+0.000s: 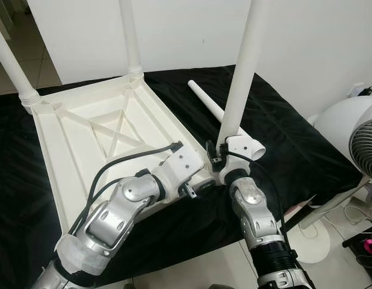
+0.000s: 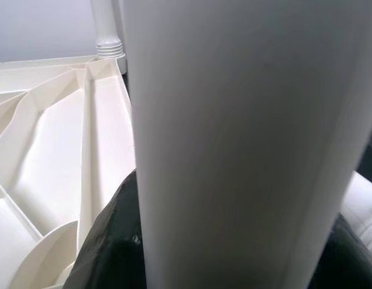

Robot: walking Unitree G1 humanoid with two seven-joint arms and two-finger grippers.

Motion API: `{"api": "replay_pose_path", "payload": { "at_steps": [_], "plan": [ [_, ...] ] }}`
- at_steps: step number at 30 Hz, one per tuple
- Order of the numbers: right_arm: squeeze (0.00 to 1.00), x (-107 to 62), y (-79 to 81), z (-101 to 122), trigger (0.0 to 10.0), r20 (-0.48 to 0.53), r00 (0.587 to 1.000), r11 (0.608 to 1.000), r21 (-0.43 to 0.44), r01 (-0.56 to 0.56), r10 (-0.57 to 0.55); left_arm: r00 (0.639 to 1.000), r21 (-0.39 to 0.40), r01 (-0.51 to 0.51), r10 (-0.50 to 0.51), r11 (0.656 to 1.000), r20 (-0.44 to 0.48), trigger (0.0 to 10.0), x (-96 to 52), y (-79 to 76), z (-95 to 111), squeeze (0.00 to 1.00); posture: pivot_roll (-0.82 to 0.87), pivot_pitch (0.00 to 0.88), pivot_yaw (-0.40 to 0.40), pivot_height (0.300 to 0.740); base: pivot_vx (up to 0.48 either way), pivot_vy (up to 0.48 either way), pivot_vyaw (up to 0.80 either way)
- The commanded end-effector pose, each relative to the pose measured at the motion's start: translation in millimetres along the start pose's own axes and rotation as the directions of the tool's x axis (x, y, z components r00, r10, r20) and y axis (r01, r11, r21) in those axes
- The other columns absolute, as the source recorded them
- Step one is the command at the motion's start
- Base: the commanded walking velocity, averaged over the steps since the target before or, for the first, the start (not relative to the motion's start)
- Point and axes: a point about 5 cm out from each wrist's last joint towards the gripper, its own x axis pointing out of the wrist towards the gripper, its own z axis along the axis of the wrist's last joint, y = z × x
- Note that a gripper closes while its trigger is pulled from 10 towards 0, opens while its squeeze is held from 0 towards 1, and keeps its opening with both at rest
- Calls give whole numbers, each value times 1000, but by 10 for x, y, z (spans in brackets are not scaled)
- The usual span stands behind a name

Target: Building children table

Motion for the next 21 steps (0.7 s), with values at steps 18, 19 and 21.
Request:
{"api": "replay_pose_path", "payload": {
  "at_steps": [18,19,21],
  "plan": [
    [0,-83,-152,138,10000,25,919,920,-21,-393,393,1000,12,-29,29,999,-4,10000,-16,37,21,0,-62,30,20,740,0,0,0],
    [0,-98,-131,136,10000,26,908,908,-31,-417,418,1000,12,-30,30,999,-4,10000,-16,38,22,0,-62,30,20,740,0,0,0],
    [0,-147,-87,130,10000,18,873,873,-47,-486,487,1000,12,-31,31,999,-4,10000,-16,39,23,0,-61,31,21,740,0,0,0]
  ]
}}
